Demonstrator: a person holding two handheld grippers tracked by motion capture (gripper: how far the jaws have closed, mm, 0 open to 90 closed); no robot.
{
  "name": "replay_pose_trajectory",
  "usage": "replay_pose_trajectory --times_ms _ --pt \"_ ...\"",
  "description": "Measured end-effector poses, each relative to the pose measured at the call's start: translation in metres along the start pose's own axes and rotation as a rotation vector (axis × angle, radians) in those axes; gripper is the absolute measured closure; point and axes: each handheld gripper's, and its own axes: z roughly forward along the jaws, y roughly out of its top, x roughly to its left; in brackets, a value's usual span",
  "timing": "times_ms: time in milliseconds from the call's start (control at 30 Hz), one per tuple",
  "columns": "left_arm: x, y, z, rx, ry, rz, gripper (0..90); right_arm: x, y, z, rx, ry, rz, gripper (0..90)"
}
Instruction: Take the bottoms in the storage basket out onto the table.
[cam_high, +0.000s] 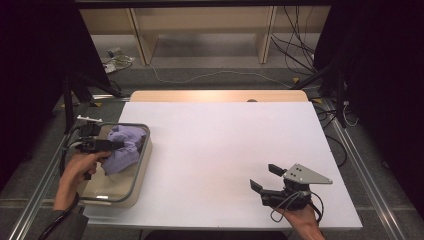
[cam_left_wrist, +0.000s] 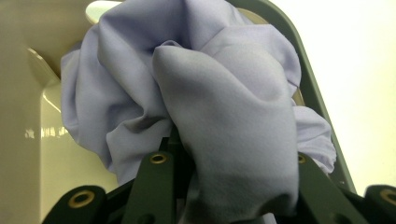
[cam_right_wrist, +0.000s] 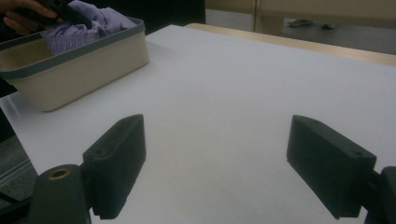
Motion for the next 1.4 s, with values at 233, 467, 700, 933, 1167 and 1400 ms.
replay_pose_trajectory --times_ms 233,467,700,933,1167,1400 --pt "0.000 0.001 -0.005 -0.027 -0.029 -0.001 68.3 0.000 0.000 0.000 -0.004 -0.004 0.002 20.7" --pt "0.001 0.002 -0.013 -0.048 -0.041 -0.014 68.3 0.000 0.000 -0.001 -0.009 -0.006 0.001 20.8" --pt "-0.001 0.004 -0.019 -0.074 -0.066 -0.020 68.3 -0.001 0.000 0.000 -0.008 -0.008 0.002 20.8" --pt "-0.005 0.006 -0.025 -0.102 -0.080 -0.008 68.3 -0.001 0.000 -0.001 -0.010 -0.010 0.003 20.9" --pt "-0.010 0.009 -0.031 -0.126 -0.100 0.001 68.3 -0.001 0.000 -0.001 -0.009 -0.009 0.003 20.8" --pt "-0.016 0.012 -0.041 -0.163 -0.127 0.014 68.3 -0.001 0.000 -0.001 -0.010 -0.009 0.004 20.9"
